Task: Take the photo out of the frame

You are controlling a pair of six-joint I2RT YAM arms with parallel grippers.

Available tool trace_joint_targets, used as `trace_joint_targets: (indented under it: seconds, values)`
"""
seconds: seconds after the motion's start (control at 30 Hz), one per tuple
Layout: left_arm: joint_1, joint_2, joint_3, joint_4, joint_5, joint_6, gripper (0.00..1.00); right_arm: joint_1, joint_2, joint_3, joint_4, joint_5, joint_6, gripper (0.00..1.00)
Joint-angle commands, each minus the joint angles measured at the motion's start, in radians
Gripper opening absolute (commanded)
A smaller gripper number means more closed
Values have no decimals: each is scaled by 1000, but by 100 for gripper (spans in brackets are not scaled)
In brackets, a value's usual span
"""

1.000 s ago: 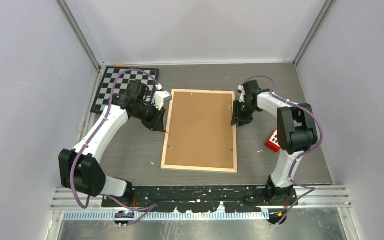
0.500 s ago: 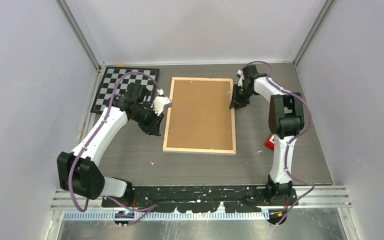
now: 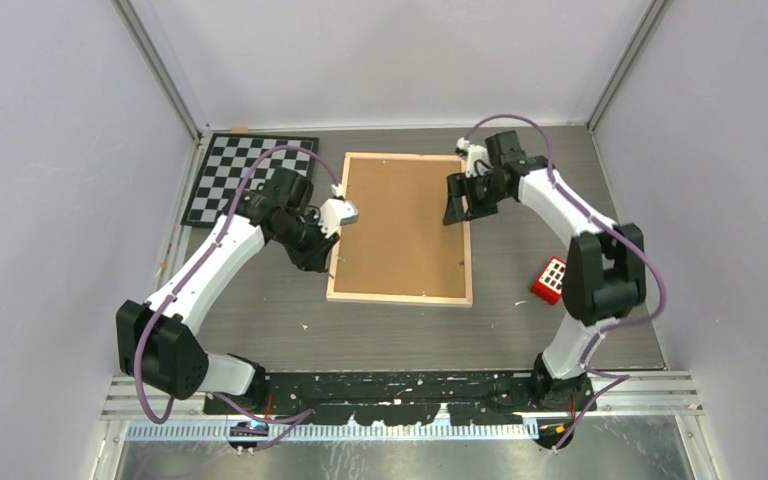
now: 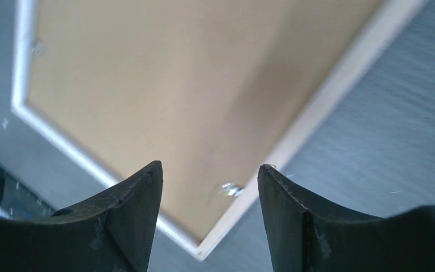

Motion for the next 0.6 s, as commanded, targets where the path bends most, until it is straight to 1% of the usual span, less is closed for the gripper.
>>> trace_joint_targets:
  seconds: [0.0, 0.07, 0.13, 0.23, 0.3, 0.37, 0.43, 0.57]
  values:
    - [-22, 6, 3, 75, -17, 33, 0, 116, -217, -161, 34, -116, -86, 67]
    - [-13, 19, 6, 85, 2, 13, 0, 164, -312, -287, 101, -145, -143, 69]
    - [-4, 34, 11, 86, 35, -7, 0, 220, -389, -379, 148, -150, -211, 71]
    - [1, 43, 4, 107, 53, -31, 0, 324, -449, -474, 219, -82, -307, 71]
    - [27, 52, -4, 130, 80, -65, 0, 395, -449, -522, 278, -46, -355, 71]
    - [103, 75, 0, 148, 180, -110, 0, 434, -443, -568, 356, -25, -390, 71]
    - [178, 110, 26, 143, 240, -148, 0, 470, -424, -591, 406, -6, -436, 71]
    - [197, 124, 47, 139, 226, -135, 0, 533, -377, -591, 440, 28, -520, 71]
